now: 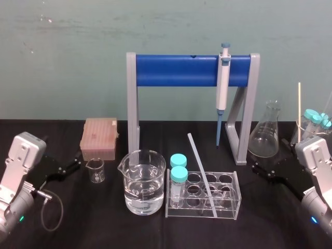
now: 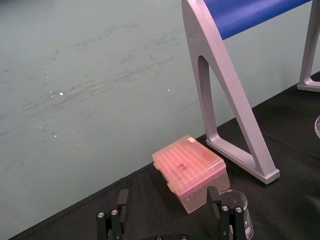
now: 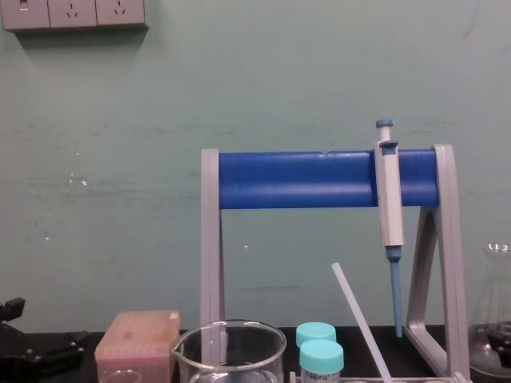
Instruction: Pick up the stirring rod with one hand, then place it down.
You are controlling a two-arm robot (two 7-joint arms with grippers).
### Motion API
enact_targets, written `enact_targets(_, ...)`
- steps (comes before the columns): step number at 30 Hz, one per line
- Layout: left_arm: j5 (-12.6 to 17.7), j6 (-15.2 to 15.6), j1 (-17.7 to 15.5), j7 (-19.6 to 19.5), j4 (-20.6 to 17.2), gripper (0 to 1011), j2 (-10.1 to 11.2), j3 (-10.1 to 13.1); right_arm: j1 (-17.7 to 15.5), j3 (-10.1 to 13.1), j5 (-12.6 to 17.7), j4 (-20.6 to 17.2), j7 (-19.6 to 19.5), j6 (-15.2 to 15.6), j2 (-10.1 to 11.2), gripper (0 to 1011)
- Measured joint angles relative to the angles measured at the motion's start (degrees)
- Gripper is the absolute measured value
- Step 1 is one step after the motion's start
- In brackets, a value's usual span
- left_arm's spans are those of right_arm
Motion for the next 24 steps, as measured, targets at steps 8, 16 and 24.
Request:
enact_targets(8, 0.0, 0.0, 0.0, 0.0, 0.0, 1000, 0.0, 0.0, 0.0, 0.0, 0.0, 0.0, 0.0, 0.0, 0.0, 1003)
enact_targets(16, 0.0, 0.0, 0.0, 0.0, 0.0, 1000, 0.0, 0.0, 0.0, 0.0, 0.0, 0.0, 0.0, 0.0, 0.0, 1003)
enact_targets(24, 0.0, 0.0, 0.0, 0.0, 0.0, 1000, 0.0, 0.0, 0.0, 0.0, 0.0, 0.0, 0.0, 0.0, 0.0, 1003)
